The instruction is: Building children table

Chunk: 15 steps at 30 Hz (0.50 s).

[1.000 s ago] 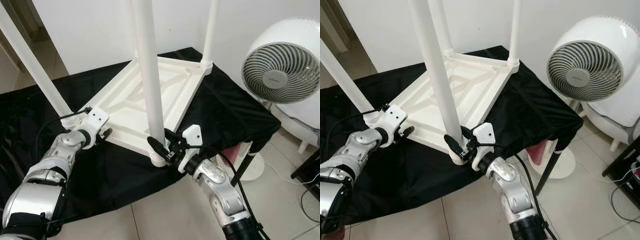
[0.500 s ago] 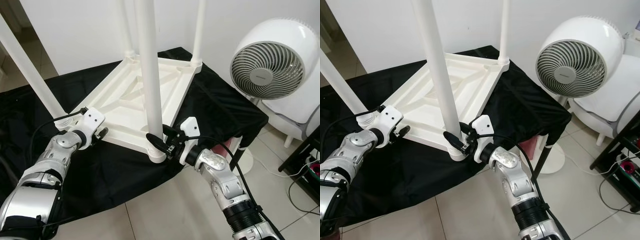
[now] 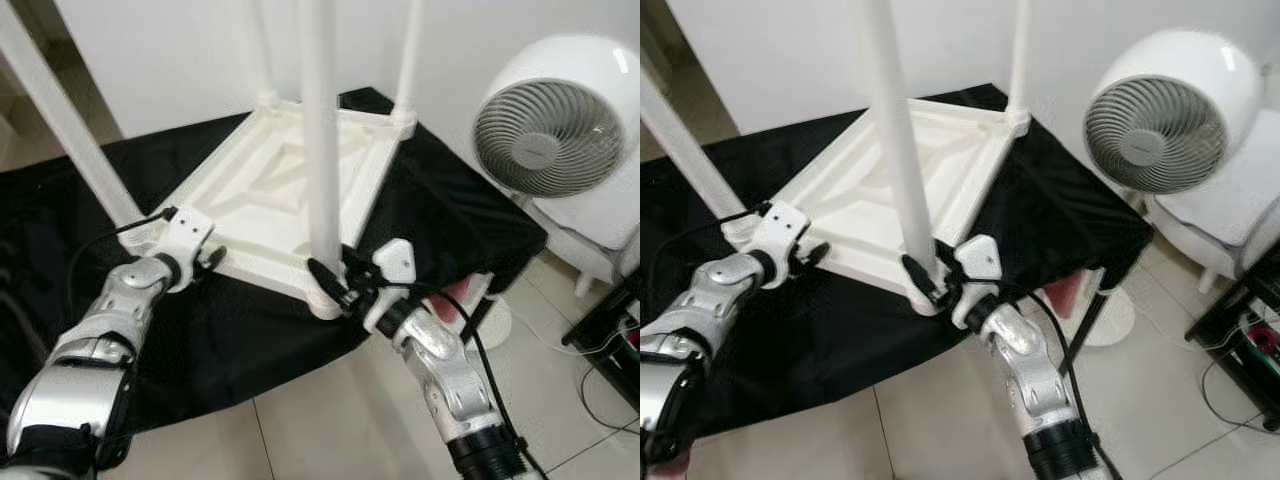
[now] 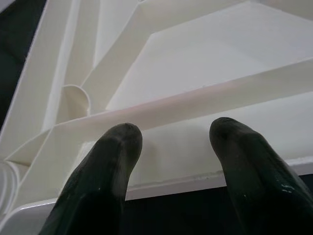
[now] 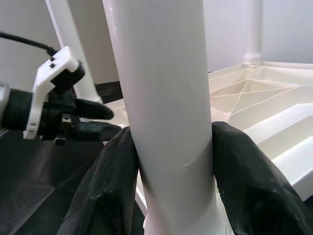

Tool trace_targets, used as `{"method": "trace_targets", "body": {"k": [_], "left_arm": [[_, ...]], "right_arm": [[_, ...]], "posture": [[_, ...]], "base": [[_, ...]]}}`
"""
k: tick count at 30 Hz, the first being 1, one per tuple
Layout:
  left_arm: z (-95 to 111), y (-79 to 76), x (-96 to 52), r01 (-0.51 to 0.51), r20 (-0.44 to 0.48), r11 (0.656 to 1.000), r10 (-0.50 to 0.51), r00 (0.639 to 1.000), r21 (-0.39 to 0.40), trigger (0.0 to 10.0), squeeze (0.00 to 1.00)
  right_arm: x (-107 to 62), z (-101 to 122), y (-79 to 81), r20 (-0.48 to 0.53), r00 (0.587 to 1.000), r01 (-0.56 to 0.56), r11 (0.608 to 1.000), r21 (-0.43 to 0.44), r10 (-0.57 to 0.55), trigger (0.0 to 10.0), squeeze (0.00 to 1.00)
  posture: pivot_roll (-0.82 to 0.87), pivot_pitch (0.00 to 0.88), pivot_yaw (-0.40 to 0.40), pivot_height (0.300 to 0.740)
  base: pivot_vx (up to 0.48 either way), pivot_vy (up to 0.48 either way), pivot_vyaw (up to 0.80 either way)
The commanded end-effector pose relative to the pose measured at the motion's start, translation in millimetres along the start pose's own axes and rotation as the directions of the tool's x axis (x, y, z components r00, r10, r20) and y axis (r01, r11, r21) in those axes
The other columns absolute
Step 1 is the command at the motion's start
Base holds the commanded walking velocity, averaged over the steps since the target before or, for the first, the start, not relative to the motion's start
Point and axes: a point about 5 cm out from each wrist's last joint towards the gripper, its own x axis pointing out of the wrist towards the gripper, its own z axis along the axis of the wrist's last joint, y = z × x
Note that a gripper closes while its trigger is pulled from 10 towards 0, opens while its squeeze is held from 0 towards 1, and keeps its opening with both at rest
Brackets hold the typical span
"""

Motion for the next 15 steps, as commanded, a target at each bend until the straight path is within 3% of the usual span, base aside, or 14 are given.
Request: {"method": "trace_targets", "body": {"k": [1, 2, 3, 4, 5, 8, 11, 14, 15], "left_arm": [[-31, -10.0, -3.9, 0.049, -0.124, 0.997, -0.055, 0.991, -0.053, 10.0, 0.00], [-10, -9.2, 2.4, 0.045, -0.033, 0.994, -0.048, 0.998, -0.097, 10.0, 0.00], [1, -8.4, 5.0, 0.045, 0.017, 0.992, -0.043, 0.999, -0.120, 10.0, 0.00], [1, -8.4, 5.0, 0.045, 0.017, 0.992, -0.043, 0.999, -0.120, 10.0, 0.00], [15, -6.1, 7.5, 0.045, 0.083, 0.984, -0.031, 0.996, -0.170, 10.0, 0.00], [15, -6.1, 7.5, 0.045, 0.083, 0.984, -0.031, 0.996, -0.170, 10.0, 0.00], [38, -1.9, 9.0, 0.059, 0.191, 0.974, -0.016, 0.982, -0.219, 10.0, 0.00], [41, -1.6, 9.1, 0.061, 0.198, 0.975, -0.018, 0.980, -0.212, 10.0, 0.00], [42, -0.9, 8.9, 0.062, 0.203, 0.975, -0.018, 0.979, -0.213, 10.0, 0.00]], "right_arm": [[-6.6, 5, -23.9, 0.019, 0.986, 0.163, 0.986, -0.018, -0.163, 10.0, 0.00], [-5.7, 7, -24.0, 0.041, 0.981, 0.192, 0.981, -0.013, -0.192, 10.0, 0.15], [-5.4, 9, -24.1, 0.051, 0.977, 0.205, 0.979, -0.005, -0.205, 10.0, 0.38], [-5.4, 9, -24.1, 0.051, 0.977, 0.205, 0.979, -0.005, -0.205, 10.0, 0.38], [-5.6, 11, -23.8, 0.064, 0.974, 0.216, 0.976, -0.001, -0.216, 10.0, 1.00], [-5.6, 11, -23.8, 0.064, 0.974, 0.216, 0.976, -0.001, -0.216, 10.0, 1.00], [-6.0, 16, -20.1, 0.098, 0.972, 0.213, 0.977, 0.015, -0.214, 10.0, 1.00], [-5.3, 18, -15.3, 0.108, 0.971, 0.210, 0.977, 0.019, -0.211, 10.0, 1.00], [-4.7, 20, -10.7, 0.116, 0.972, 0.203, 0.979, 0.024, -0.204, 10.0, 0.00]], "posture": [[-0.06, 0.124, 0.113, 0.740], [-0.06, 0.126, 0.111, 0.740], [-0.06, 0.126, 0.111, 0.740], [-0.06, 0.126, 0.111, 0.740], [-0.06, 0.128, 0.109, 0.740], [-0.06, 0.128, 0.109, 0.740], [-0.06, 0.131, 0.100, 0.740], [-0.05, 0.134, 0.098, 0.740], [-0.05, 0.134, 0.098, 0.740]], "base": [[0.000, 0.000, 0.00], [0.000, 0.000, 0.00], [0.000, 0.000, 0.00], [0.000, 0.000, 0.00], [0.000, 0.000, 0.00], [0.000, 0.000, 0.00], [0.000, 0.000, 0.00], [0.000, 0.000, 0.00], [0.000, 0.000, 0.00]]}}
